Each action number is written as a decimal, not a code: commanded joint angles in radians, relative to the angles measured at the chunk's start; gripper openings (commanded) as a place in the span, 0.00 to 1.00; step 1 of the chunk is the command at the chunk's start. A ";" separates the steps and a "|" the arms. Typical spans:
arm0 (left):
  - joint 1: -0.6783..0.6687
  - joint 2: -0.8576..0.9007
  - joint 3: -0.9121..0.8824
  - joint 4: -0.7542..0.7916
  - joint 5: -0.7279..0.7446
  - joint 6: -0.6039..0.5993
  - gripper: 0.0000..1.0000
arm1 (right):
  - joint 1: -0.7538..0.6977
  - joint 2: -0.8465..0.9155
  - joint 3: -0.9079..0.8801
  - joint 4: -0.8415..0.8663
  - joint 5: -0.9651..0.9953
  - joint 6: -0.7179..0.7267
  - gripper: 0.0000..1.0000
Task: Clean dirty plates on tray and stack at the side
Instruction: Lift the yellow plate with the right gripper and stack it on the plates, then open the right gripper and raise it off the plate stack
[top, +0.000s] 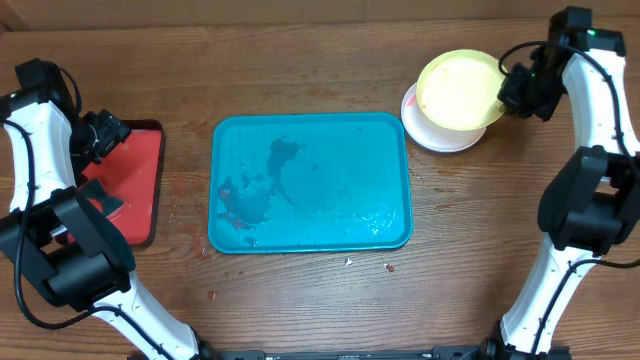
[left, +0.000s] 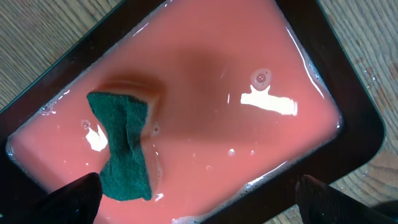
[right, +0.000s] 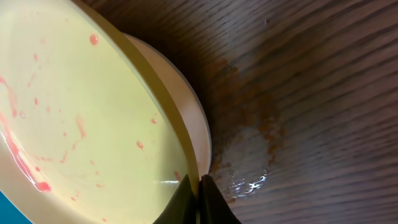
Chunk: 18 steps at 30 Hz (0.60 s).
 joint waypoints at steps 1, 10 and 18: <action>-0.001 -0.021 0.019 -0.002 0.005 0.008 1.00 | 0.007 0.006 0.007 -0.001 -0.027 0.020 0.22; -0.001 -0.021 0.019 -0.002 0.005 0.008 1.00 | 0.018 0.002 0.007 -0.060 -0.064 0.018 0.54; -0.001 -0.021 0.019 -0.002 0.005 0.008 1.00 | 0.041 -0.128 0.007 -0.168 -0.076 -0.038 0.54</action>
